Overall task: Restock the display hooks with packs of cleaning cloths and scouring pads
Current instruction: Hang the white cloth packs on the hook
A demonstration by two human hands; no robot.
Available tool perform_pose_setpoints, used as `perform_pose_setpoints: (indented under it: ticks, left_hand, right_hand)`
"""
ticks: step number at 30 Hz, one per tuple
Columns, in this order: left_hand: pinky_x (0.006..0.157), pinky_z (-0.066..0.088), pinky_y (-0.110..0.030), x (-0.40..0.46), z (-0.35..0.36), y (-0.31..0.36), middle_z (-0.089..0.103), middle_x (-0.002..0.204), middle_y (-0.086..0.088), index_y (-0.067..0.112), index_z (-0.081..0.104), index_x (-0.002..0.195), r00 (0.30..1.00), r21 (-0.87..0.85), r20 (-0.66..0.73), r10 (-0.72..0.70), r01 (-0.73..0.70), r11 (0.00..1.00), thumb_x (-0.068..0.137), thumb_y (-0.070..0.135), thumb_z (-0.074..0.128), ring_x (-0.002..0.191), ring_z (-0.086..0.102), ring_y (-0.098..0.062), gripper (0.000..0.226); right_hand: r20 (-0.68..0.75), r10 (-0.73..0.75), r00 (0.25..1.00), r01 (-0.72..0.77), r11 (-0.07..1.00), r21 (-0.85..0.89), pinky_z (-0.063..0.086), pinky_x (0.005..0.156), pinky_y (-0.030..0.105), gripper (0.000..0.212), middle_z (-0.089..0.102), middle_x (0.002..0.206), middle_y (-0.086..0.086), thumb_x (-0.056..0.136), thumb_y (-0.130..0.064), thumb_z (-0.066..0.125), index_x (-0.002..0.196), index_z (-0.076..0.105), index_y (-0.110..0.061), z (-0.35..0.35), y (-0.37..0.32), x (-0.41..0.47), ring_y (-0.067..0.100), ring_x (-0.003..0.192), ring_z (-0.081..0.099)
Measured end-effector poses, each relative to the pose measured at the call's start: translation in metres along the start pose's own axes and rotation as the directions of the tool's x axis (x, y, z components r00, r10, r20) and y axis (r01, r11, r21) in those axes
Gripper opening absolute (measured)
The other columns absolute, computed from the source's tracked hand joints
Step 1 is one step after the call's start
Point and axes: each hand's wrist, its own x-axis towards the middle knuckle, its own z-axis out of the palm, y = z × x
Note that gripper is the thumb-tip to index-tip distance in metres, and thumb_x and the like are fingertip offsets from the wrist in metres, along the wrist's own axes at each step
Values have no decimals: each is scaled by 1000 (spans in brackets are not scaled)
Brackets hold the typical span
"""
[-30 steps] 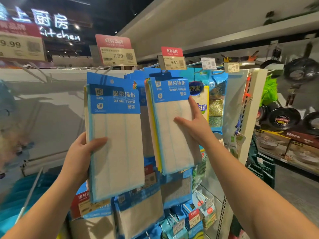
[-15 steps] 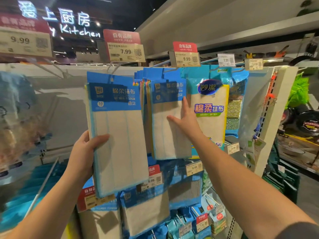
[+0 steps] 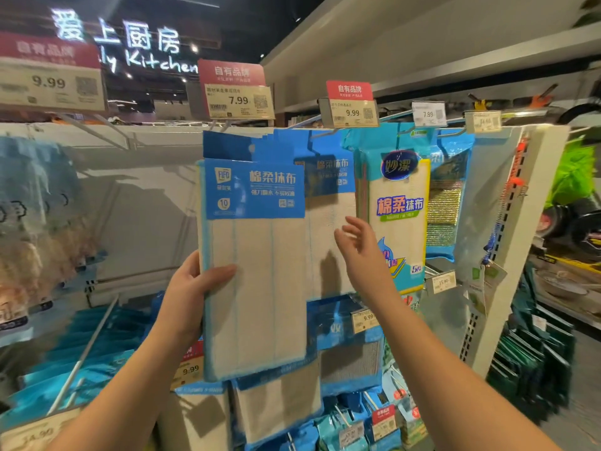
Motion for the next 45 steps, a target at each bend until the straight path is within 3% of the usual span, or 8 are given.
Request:
perform_pose_setpoints:
  ticks: [7,11,17,25,30,34,38,45]
  left_hand:
    - [63,59,-33,6,58,-12,77,95,-7,12,65,108,995,-96,100,-28,38,995,48,33,80,80,74,-22,66]
    - [73,58,-37,12,88,-18,77,101,-7,14,65,113,987,-122,154,-38,58,991,53,31,79,88,74,-24,64]
    - [93,56,-54,26,111,-21,71,121,-15,12,55,134,972,-142,219,-89,122,982,72,21,71,109,69,-37,64]
    - [90,57,-49,41,129,-15,75,115,-5,18,55,131,979,-107,182,-92,113,988,82,22,72,106,72,-28,51]
    - [86,59,-46,47,135,-14,75,112,-5,17,57,124,986,-111,107,-131,142,984,93,14,67,102,73,-26,33]
    - [93,57,-50,45,135,-26,74,111,-2,19,57,115,989,-33,-9,-149,149,988,92,22,71,103,72,-24,28]
    - [88,58,-40,34,131,-32,69,112,4,27,50,107,995,168,-70,-74,85,982,95,38,68,100,70,-14,24]
    - [78,51,-31,54,114,-46,59,119,8,24,43,123,993,500,-108,54,7,866,93,40,66,104,62,-11,41]
  right_hand:
    - [150,18,989,-38,990,132,32,106,13,71,38,139,-28,98,-43,54,152,9,-45,0,-2,-24,-7,131,42]
    - [71,20,997,-25,997,71,25,72,-12,64,28,125,-42,103,-29,47,153,7,-40,-20,-7,-21,-29,102,40]
    - [25,-17,1000,13,991,130,31,116,34,69,32,155,-14,100,-37,52,155,10,-39,-38,-6,-10,8,140,36]
    - [-5,-52,999,52,985,164,39,113,52,62,47,147,-15,88,-55,62,134,24,-72,-47,-10,17,13,138,44]
    - [53,-41,998,31,985,172,33,116,51,67,34,156,-16,83,-60,61,138,24,-67,-46,0,36,11,146,31]
    - [31,-42,999,39,993,113,36,96,6,67,42,133,-29,98,-36,58,152,18,-45,-38,8,31,-25,115,40]
    - [-10,-99,995,98,995,-24,32,115,34,81,29,153,-16,92,-43,64,150,9,-53,-25,25,17,6,141,33]
    - [84,-96,992,111,974,-196,26,103,27,77,26,155,-1,99,-37,57,158,7,-35,-10,24,38,4,134,26]
